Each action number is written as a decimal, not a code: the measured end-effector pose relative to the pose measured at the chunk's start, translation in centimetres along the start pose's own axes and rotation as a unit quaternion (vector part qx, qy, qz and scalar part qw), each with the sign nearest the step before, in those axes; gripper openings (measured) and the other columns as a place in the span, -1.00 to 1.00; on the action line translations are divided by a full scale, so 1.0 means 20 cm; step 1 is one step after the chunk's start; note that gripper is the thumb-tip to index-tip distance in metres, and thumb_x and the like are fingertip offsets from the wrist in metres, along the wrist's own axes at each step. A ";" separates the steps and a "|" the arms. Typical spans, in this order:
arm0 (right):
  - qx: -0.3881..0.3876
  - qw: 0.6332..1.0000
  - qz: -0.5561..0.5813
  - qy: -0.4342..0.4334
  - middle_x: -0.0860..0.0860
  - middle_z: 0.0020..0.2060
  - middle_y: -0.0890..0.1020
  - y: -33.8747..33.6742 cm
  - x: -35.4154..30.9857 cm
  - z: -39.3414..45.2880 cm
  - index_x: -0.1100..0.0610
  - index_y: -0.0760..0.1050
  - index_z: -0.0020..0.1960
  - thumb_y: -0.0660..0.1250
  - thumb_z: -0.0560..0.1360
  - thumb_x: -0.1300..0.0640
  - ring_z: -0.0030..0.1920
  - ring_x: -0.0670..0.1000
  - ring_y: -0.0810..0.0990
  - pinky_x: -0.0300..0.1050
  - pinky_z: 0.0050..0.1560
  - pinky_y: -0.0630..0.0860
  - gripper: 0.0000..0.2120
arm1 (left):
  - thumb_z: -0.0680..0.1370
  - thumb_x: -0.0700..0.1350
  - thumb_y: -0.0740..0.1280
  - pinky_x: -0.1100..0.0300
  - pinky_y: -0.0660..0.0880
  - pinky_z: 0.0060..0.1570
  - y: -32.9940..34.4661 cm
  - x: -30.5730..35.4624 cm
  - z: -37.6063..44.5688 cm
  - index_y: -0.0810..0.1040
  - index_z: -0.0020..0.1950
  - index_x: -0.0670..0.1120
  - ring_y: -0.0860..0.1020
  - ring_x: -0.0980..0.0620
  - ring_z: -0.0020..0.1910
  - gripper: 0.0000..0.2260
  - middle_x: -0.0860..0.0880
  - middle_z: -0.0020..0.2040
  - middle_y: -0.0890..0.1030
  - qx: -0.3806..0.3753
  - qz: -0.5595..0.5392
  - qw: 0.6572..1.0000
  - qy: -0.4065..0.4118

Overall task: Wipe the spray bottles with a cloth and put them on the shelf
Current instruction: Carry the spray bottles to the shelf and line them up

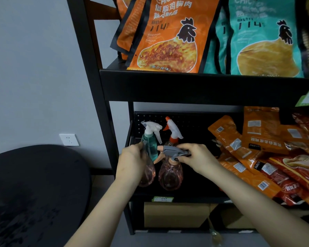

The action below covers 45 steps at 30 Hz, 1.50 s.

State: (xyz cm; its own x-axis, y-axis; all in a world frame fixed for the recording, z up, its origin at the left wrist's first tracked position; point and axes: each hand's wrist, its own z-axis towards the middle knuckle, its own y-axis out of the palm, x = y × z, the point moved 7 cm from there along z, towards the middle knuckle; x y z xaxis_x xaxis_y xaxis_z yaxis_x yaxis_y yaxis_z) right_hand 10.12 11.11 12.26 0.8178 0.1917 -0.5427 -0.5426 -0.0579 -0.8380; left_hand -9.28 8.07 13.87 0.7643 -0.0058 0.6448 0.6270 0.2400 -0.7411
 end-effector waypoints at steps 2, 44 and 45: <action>0.002 1.000 -0.008 -0.002 -0.01 0.02 0.64 0.01 -0.01 0.01 0.01 0.55 0.20 0.42 0.45 0.11 0.00 -0.04 0.59 -0.14 0.03 0.53 -0.67 | 0.59 -0.17 0.22 0.18 0.35 -0.41 0.00 0.01 -0.02 0.58 0.15 -0.14 0.38 -0.11 -0.49 -0.79 0.01 -0.47 0.37 0.005 -0.004 1.000 0.008; -0.007 0.992 0.099 0.076 -0.07 0.02 0.65 0.19 0.12 -0.06 0.02 0.56 0.17 0.42 0.44 0.01 -0.07 -0.18 0.55 -0.36 -0.16 0.44 -0.68 | 0.51 -0.03 0.30 0.20 0.29 -0.46 0.14 0.30 -0.01 0.59 -0.25 -0.17 0.48 -0.10 -0.39 -0.75 -0.07 -0.42 0.49 -0.066 0.090 0.984 0.138; -0.015 0.992 0.103 0.074 -0.07 0.03 0.64 0.19 0.12 -0.06 0.02 0.56 0.18 0.42 0.45 0.02 -0.04 -0.18 0.55 -0.33 -0.11 0.43 -0.69 | 0.51 0.00 0.31 0.19 0.36 -0.44 0.15 0.29 -0.01 0.60 -0.23 -0.15 0.49 -0.09 -0.38 -0.75 -0.07 -0.40 0.52 -0.070 0.079 0.986 0.128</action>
State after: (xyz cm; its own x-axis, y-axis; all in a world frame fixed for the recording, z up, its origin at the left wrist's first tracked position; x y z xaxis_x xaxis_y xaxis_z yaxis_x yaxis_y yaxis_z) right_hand 10.19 10.17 7.71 0.7110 0.0274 -0.7027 -0.6965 -0.1097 -0.7091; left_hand -2.94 8.48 15.43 0.8555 -0.2287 0.4646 0.4986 0.1213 -0.8583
